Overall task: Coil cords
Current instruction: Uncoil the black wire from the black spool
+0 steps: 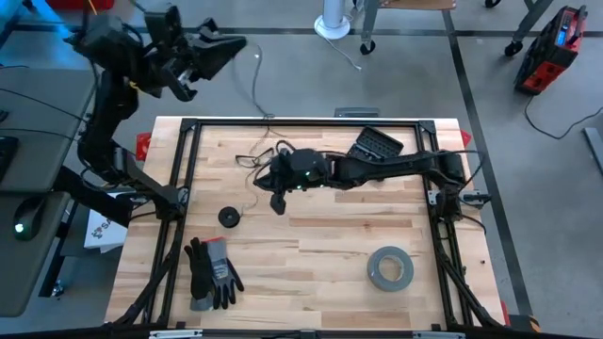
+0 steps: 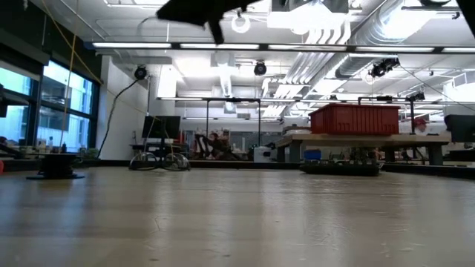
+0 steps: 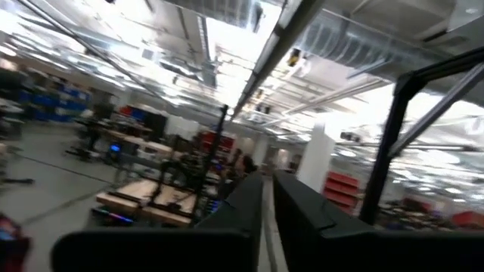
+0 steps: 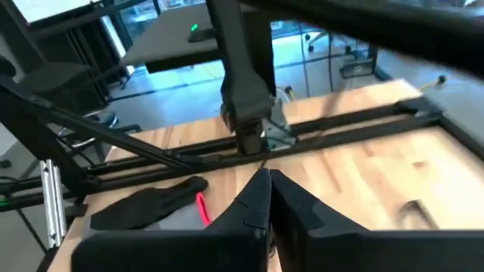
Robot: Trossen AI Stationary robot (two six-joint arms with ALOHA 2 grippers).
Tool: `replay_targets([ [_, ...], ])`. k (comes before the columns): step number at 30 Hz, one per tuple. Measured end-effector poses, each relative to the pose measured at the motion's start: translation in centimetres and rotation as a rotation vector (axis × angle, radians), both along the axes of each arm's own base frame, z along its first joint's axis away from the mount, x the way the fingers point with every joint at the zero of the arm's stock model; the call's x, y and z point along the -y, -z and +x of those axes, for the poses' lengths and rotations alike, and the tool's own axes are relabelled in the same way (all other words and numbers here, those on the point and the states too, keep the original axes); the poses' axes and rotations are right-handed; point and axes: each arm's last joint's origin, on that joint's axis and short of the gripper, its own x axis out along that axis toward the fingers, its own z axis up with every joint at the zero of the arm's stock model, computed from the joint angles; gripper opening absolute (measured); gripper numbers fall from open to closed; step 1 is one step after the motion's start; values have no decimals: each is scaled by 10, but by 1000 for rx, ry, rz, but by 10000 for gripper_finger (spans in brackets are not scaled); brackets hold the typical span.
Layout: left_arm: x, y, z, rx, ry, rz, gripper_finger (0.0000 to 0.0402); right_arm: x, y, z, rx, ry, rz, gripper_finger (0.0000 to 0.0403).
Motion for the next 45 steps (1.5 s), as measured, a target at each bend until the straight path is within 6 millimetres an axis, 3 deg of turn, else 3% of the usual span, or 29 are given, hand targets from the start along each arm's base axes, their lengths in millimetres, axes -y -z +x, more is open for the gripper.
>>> replay_targets([
  [8,3,-6,-24,28,-134,33,136,13,-46,-32,43,21,-20,0],
  [14,1,-1,-18,-20,-134,19,172,17,-44,-47,-94,7,-5,10],
  [19,-1,28,-11,-333,-141,-7,176,17,-44,-64,-230,-88,40,71],
  [23,0,56,-1,-559,-114,-35,176,-1,-18,-58,-368,-193,-48,137],
  [27,7,71,4,-633,-74,-41,176,-13,26,-29,-428,-283,-128,173],
  [31,12,84,7,-660,-141,-78,176,-18,88,5,-452,-265,12,177],
  [33,12,88,6,-648,-176,-104,176,-20,108,19,-414,-227,91,173],
  [37,14,88,-3,-619,-193,-121,176,-28,132,36,-336,-194,186,164],
  [42,13,97,-5,-648,-210,-151,176,-42,169,39,-426,-173,179,150],
  [45,14,98,-7,-646,-218,-152,176,-47,182,42,-427,-164,187,147],
])
